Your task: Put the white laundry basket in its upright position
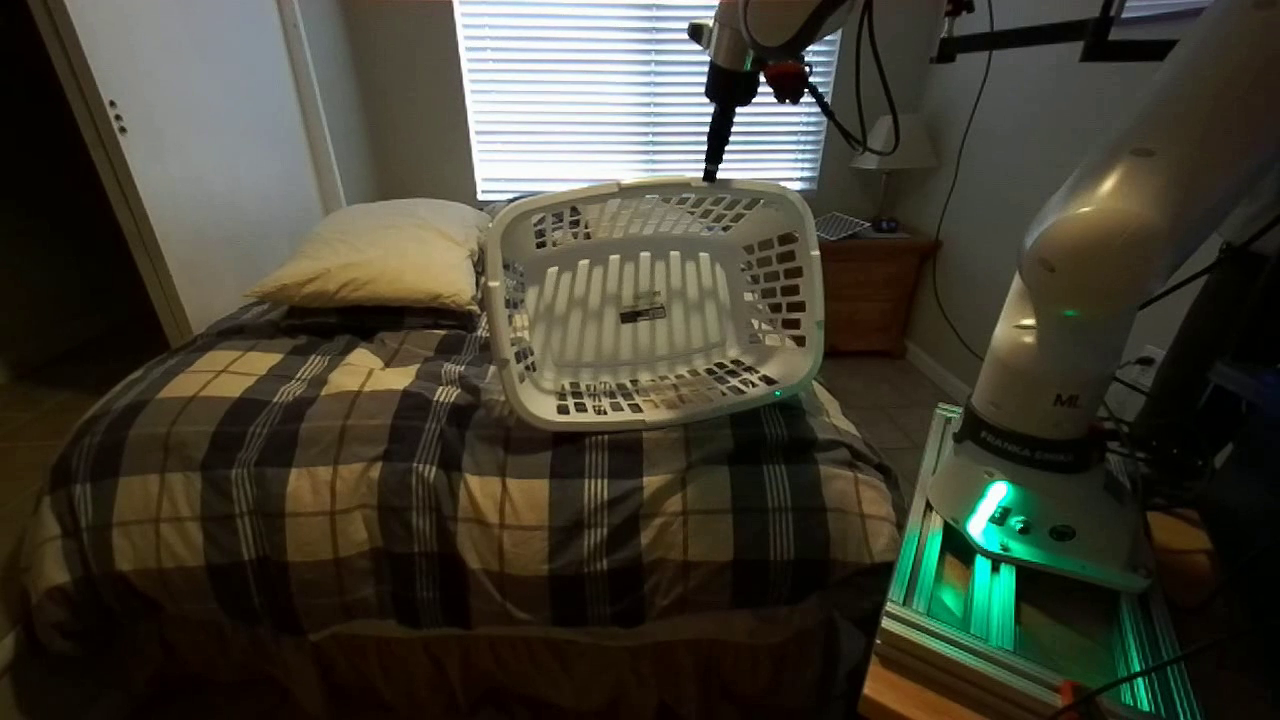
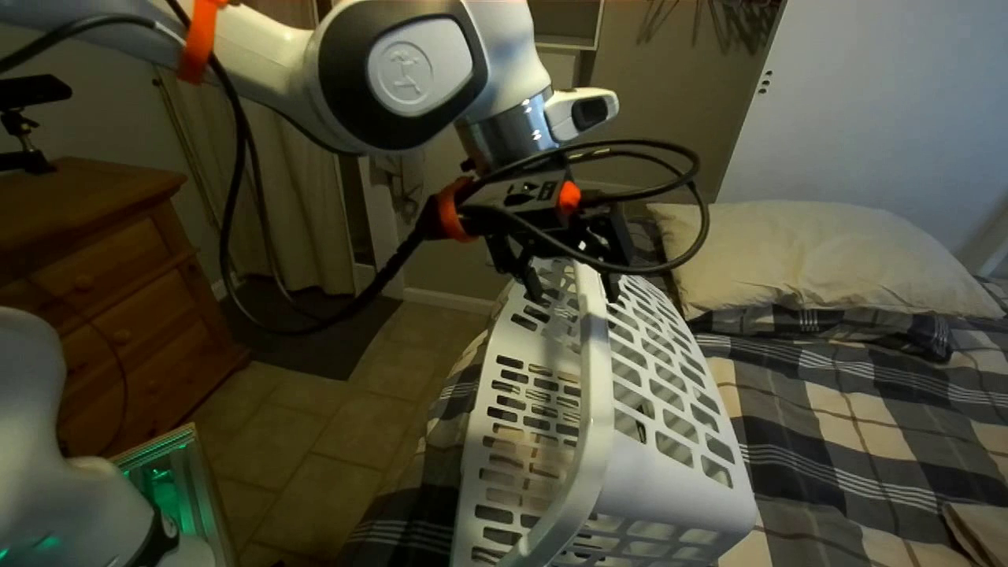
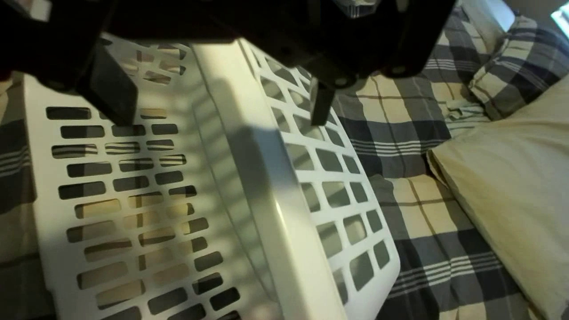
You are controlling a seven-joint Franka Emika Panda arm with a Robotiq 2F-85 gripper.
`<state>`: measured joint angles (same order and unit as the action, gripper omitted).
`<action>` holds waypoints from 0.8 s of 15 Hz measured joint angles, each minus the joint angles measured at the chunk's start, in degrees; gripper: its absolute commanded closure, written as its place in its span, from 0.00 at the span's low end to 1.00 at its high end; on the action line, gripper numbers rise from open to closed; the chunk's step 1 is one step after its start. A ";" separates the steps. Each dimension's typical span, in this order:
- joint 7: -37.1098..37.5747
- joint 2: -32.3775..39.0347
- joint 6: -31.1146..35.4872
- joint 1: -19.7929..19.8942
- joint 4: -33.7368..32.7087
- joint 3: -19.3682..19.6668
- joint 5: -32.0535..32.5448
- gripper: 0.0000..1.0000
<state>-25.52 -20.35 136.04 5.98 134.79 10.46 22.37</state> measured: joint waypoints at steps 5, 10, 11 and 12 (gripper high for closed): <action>-9.28 4.19 13.07 -0.48 0.52 0.09 1.10 0.00; -14.09 7.57 21.72 -0.66 0.70 1.14 0.67 0.00; -14.66 8.33 22.79 -0.67 0.71 1.46 0.40 0.00; -15.37 9.03 23.91 -0.67 0.71 1.73 -0.05 0.00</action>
<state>-40.89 -11.33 159.95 5.32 135.51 12.19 22.32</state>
